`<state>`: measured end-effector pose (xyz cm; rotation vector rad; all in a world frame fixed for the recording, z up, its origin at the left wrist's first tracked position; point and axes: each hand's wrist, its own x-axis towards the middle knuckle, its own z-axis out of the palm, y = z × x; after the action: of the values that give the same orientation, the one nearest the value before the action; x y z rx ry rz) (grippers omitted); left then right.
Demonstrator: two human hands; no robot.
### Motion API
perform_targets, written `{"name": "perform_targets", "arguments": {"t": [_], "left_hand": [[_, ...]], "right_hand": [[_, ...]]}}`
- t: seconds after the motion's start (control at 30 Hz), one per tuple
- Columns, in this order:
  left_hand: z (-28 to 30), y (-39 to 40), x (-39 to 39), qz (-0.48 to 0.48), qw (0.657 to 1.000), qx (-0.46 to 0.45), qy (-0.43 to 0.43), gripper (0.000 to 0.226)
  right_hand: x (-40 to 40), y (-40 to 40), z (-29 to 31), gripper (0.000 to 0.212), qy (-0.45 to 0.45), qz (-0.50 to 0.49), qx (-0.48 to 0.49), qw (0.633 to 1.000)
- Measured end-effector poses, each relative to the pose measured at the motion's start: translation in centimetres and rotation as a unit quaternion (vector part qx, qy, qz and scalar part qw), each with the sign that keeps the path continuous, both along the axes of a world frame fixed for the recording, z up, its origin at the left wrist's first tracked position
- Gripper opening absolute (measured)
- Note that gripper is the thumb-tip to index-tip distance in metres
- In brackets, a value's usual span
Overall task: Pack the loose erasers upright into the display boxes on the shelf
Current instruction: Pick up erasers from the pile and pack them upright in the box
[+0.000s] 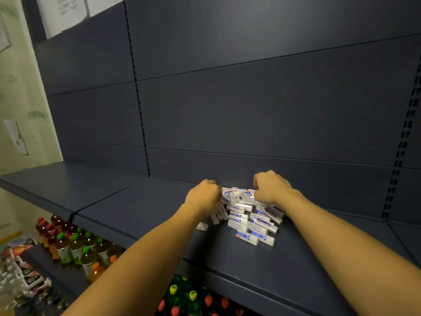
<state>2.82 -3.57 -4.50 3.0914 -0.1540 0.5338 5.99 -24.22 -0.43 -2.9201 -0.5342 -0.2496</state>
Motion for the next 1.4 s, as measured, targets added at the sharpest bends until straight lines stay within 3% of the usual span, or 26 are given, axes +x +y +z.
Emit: {"name": "perform_targets", "arguments": {"t": [0.23, 0.43, 0.6, 0.97, 1.1, 1.2, 1.33, 1.4], "left_hand": [[0.4, -1.3, 4.1, -0.06, 0.989, 0.134, 0.013, 0.028], [0.9, -0.9, 5.5, -0.092, 0.979, 0.177, 0.032, 0.023], [0.7, -0.1, 6.1, -0.121, 0.975, 0.179, 0.05, 0.032], [0.4, 0.4, 6.6, -0.131, 0.978, 0.158, 0.038, 0.027], [1.4, 0.9, 7.0, -0.119, 0.99, 0.074, 0.003, 0.018], [3.0, 1.8, 7.2, -0.067, 0.994, -0.078, -0.037, 0.015], [4.6, 3.6, 7.4, 0.036, 0.941, -0.331, -0.053, 0.012], [4.8, 4.4, 7.3, 0.061, 0.926, -0.369, -0.044, 0.01]], "right_hand": [[3.0, 0.8, 0.0, 0.027, 0.009, -0.01, 0.011, 1.0], [4.1, 0.9, -0.9, 0.033, 0.026, -0.034, 0.029, 0.999], [4.5, 1.1, -1.4, 0.031, 0.042, -0.049, 0.035, 0.997], [4.9, 1.8, -3.0, 0.029, 0.049, -0.074, 0.032, 0.996], [5.0, 2.4, -3.2, 0.02, 0.044, -0.069, 0.034, 0.996], [5.0, 2.9, -3.2, 0.029, 0.039, -0.071, 0.036, 0.996], [5.1, 3.9, -3.9, 0.036, 0.037, -0.077, 0.018, 0.996], [5.2, 4.4, -4.1, 0.038, 0.029, -0.084, 0.011, 0.996]]}}
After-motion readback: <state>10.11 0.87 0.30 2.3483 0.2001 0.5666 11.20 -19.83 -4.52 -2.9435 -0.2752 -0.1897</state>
